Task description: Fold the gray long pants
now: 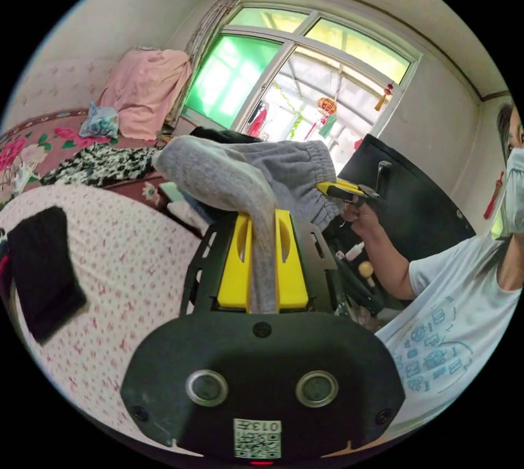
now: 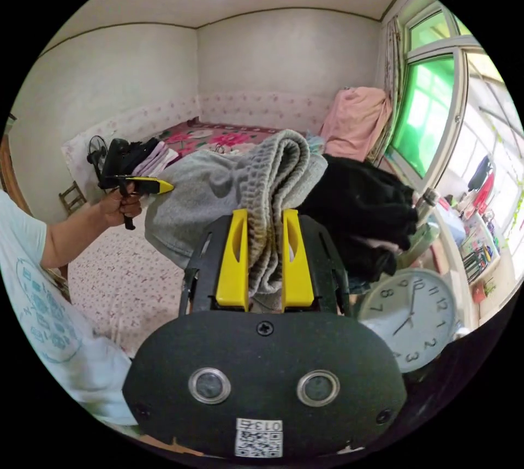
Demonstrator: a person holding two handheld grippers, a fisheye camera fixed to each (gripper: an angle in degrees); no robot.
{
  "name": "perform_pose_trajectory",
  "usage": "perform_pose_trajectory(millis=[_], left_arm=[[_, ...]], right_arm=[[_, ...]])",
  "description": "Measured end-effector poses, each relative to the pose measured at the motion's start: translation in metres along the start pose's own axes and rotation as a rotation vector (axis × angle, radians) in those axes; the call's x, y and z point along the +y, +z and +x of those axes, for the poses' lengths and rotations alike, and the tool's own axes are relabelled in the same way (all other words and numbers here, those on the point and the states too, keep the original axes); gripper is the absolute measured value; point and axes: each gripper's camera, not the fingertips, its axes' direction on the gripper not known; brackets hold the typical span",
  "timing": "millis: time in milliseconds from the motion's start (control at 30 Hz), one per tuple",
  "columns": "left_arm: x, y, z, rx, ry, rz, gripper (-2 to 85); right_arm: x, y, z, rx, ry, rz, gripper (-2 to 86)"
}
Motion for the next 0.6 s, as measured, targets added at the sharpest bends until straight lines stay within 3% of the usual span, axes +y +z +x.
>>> perform_pose_trajectory(millis=[200, 333, 600], left_arm=[[-0.132, 0.137, -0.017, -0.025, 0.117, -0.021, 7.3], [-0.183, 0.236, -0.057, -0.056, 0.094, -0.089, 7.2], [-0.129, 0.393, -0.174, -0.118, -0.122, -0.237, 6.0]], right_arm=[[-0.073, -0.033, 0.144, 0.101, 0.004, 0.066, 9.7], [-0.107, -0.022, 0.242, 0.077, 0.127, 0.036, 9.8], [-0.098, 0.067, 0.349, 0.105, 0.257, -0.287, 9.8]])
